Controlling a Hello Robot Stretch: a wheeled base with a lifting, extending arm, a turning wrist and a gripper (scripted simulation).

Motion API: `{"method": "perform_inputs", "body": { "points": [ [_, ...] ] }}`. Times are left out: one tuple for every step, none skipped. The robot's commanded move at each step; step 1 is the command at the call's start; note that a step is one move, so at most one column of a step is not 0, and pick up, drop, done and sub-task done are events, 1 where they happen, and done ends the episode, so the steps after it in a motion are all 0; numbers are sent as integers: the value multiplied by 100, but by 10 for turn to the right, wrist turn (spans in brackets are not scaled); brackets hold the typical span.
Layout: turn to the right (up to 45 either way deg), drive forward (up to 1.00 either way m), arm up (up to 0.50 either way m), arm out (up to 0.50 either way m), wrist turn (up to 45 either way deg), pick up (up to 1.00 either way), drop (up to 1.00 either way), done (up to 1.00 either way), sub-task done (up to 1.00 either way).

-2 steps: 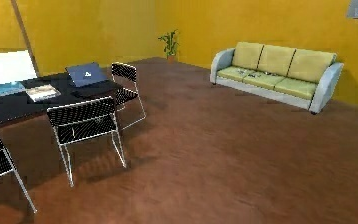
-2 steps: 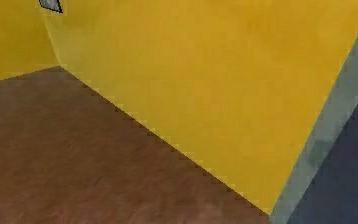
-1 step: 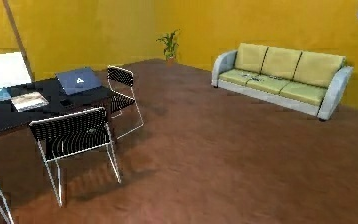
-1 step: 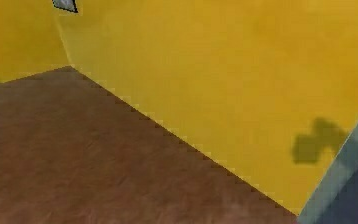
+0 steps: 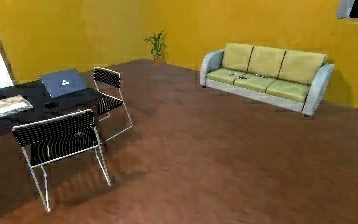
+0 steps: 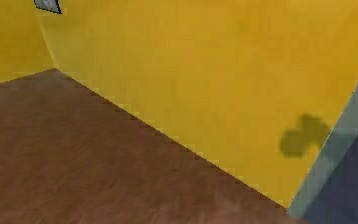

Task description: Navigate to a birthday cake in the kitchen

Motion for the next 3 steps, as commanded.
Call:
{"method": "perform_inputs", "body": {
  "points": [
    [0,100,0,0,0,0,0,0,0],
    [90,0,0,0,0,0,0,0,0],
    [0,15,0,0,0,0,0,0,0]
  ]
}}
